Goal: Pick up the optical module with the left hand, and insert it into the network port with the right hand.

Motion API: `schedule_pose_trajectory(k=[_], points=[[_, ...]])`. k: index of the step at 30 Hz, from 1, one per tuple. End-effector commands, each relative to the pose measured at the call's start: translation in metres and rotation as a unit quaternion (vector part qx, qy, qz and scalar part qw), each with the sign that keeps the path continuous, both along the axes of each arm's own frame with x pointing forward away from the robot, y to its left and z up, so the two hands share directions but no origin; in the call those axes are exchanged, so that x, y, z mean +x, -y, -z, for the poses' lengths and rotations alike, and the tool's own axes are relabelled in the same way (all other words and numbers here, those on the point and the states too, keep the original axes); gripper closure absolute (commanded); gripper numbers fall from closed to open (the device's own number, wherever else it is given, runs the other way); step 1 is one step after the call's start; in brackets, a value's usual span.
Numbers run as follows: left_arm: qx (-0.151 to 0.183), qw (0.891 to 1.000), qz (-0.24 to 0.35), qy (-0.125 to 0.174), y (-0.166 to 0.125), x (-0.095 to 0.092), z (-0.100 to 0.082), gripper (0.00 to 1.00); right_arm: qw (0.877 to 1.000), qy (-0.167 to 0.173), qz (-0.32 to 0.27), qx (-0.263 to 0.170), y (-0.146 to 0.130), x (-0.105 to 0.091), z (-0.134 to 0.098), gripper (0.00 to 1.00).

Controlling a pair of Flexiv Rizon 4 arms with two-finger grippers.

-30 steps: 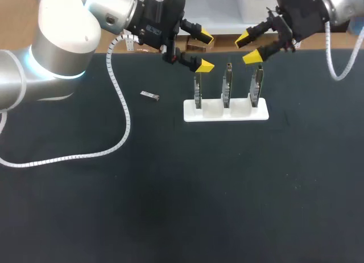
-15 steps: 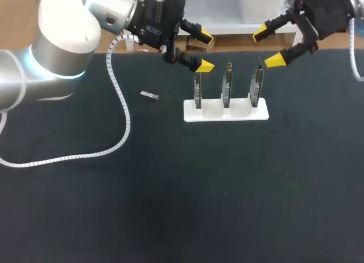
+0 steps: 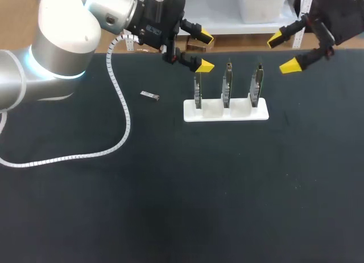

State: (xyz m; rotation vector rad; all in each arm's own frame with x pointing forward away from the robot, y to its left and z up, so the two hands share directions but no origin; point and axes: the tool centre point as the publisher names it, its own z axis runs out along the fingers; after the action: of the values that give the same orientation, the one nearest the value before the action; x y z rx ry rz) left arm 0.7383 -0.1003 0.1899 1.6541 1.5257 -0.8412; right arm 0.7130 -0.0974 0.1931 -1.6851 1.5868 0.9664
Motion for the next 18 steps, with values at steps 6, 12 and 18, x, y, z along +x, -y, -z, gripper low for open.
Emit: schedule_pose_trajectory(k=[6,12,18], points=[[0.003,1.000,0.001,-0.001,0.001,0.001,0.000,0.00,1.000,0.001,0.000,-0.018,0.015,-0.005,-0.014,0.00],[0.003,1.000,0.001,-0.001,0.001,0.001,0.000,0.00,1.000,0.002,-0.009,-0.022,0.018,-0.004,-0.010,0.00],[0.003,1.000,0.001,-0.001,0.001,0.001,0.000,0.00,1.000,0.004,-0.013,-0.024,0.024,-0.003,-0.006,0.00]])
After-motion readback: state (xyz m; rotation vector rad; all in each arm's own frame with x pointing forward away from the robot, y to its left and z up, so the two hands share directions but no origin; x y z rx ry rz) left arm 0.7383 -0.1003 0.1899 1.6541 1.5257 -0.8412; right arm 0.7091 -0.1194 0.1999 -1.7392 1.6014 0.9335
